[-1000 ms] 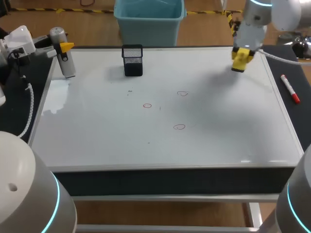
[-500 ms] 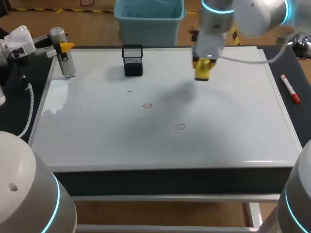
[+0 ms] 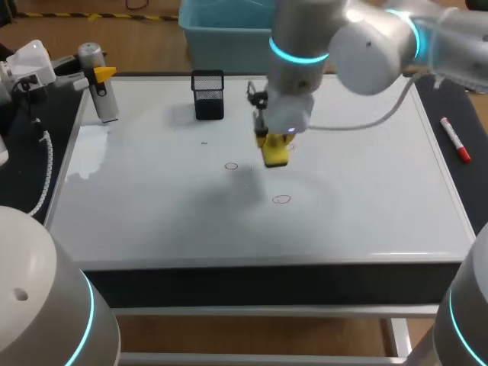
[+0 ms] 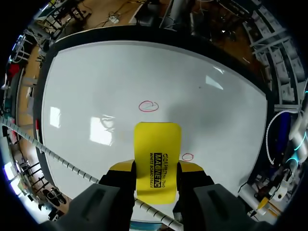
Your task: Pick up the inspection probe, press it on each red-marked spot on the whiteboard one by one, put down the probe, pick up the eraser, and wipe off all the red marks.
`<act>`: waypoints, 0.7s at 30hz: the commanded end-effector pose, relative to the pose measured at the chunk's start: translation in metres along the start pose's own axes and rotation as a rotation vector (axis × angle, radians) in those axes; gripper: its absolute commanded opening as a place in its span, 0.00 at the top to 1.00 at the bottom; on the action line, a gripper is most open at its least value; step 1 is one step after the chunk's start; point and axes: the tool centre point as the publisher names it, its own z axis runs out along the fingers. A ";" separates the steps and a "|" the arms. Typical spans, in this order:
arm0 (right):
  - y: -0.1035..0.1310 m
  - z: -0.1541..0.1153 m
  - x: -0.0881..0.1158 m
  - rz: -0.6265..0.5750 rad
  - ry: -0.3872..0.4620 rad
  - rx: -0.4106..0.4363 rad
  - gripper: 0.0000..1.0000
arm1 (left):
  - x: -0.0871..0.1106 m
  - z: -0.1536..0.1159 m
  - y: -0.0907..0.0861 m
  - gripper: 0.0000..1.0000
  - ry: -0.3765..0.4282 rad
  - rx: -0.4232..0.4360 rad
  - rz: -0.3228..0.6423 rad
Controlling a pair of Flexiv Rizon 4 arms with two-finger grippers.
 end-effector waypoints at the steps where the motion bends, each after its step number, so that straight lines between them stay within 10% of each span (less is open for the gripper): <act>1: 0.001 0.012 -0.017 -0.026 0.006 -0.013 1.00 | 0.000 0.001 0.000 1.00 -0.001 0.003 0.002; 21: -0.034 0.055 -0.078 -0.108 0.051 -0.063 1.00 | 0.000 0.001 0.000 1.00 -0.001 0.003 0.002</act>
